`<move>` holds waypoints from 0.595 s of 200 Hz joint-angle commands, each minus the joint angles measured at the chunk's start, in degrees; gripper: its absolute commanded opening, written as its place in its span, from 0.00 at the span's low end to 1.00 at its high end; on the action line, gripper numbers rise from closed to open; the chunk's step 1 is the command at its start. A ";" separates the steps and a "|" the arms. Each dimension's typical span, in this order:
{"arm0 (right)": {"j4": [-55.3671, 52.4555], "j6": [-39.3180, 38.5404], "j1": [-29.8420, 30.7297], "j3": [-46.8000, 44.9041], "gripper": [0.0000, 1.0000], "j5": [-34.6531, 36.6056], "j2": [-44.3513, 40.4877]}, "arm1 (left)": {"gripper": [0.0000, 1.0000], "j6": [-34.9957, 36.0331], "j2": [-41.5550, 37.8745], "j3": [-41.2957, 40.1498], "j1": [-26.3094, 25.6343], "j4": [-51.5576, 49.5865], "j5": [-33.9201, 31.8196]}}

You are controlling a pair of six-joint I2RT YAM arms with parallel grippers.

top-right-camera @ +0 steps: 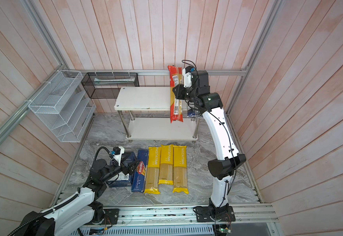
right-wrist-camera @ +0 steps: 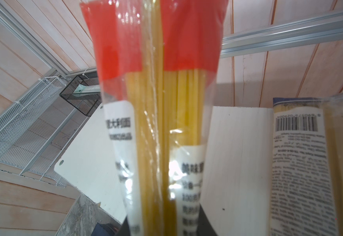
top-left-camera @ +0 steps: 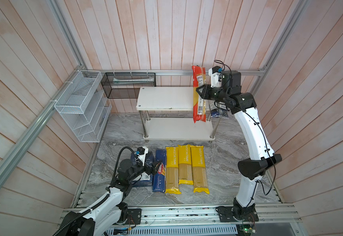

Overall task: Arrange pasta packages on shelves
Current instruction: Place the pasta bag on the shelf.

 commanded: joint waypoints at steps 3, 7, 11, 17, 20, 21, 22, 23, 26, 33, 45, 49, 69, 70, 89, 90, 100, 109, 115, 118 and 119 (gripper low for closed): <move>6.09 1.17 -1.16 3.95 0.00 -3.31 -0.48 | 1.00 0.34 -0.10 -0.83 -0.24 1.19 0.38; 6.25 1.25 -1.37 3.92 0.00 -3.42 -0.33 | 1.00 0.32 -0.04 -0.81 -0.24 1.20 0.34; 6.35 1.32 -1.46 3.95 0.00 -3.72 -0.13 | 1.00 0.34 -0.10 -0.84 -0.24 1.17 0.37; 6.32 1.48 -1.64 3.92 0.00 -4.03 0.11 | 1.00 0.39 -0.03 -0.80 -0.24 1.15 0.40; 6.35 1.55 -1.65 3.95 0.00 -4.06 0.28 | 1.00 0.36 -0.01 -0.82 -0.24 1.22 0.37; 6.32 1.52 -1.67 3.90 0.00 -4.11 0.31 | 1.00 0.33 -0.06 -0.81 -0.24 1.24 0.35; 6.31 1.51 -1.72 3.93 0.00 -4.09 0.37 | 1.00 0.36 -0.03 -0.80 -0.20 1.21 0.34; 6.30 1.51 -1.74 3.89 0.00 -4.07 0.39 | 1.00 0.38 -0.02 -0.79 -0.22 1.20 0.34; 6.29 1.51 -1.69 3.87 0.00 -4.11 0.50 | 1.00 0.36 -0.05 -0.87 -0.24 1.14 0.34; 6.42 1.56 -1.84 3.59 0.00 -4.06 0.68 | 1.00 0.24 -0.02 -0.87 -0.24 1.18 0.43; 6.69 1.73 -1.88 2.97 0.00 -4.06 0.86 | 1.00 0.30 -0.01 -0.82 -0.23 1.18 0.43; 6.86 1.85 -1.93 2.78 0.00 -4.13 0.94 | 1.00 0.29 -0.01 -0.87 -0.24 1.18 0.50; 7.60 2.11 -2.10 1.92 0.00 -4.24 1.12 | 1.00 0.24 -0.40 -1.04 -0.24 1.18 0.51; 7.65 2.12 -2.11 1.93 0.00 -4.20 1.12 | 1.00 0.27 -0.47 -1.05 -0.24 1.18 0.51; 7.85 2.45 -2.30 1.67 0.00 -4.15 1.56 | 1.00 0.15 -0.46 -1.07 -0.24 1.25 0.50; 7.86 2.50 -2.30 1.66 0.00 -4.15 1.61 | 1.00 0.23 -0.45 -1.06 -0.24 1.26 0.50; 7.98 2.87 -2.53 1.58 0.00 -4.23 1.94 | 1.00 0.32 -0.45 -1.11 -0.24 1.31 0.58; 7.88 3.17 -2.78 1.58 0.00 -4.24 2.01 | 1.00 0.40 -0.50 -1.11 -0.24 1.43 0.76; 7.85 3.26 -2.93 1.49 0.01 -4.24 2.05 | 1.00 0.35 -0.55 -1.19 -0.24 1.47 0.78; 7.86 3.33 -3.00 1.42 0.01 -4.25 2.01 | 1.00 0.33 -0.58 -1.23 -0.24 1.45 0.78; 7.91 3.34 -3.04 1.37 0.01 -4.25 2.01 | 1.00 0.32 -0.61 -1.23 -0.24 1.49 0.78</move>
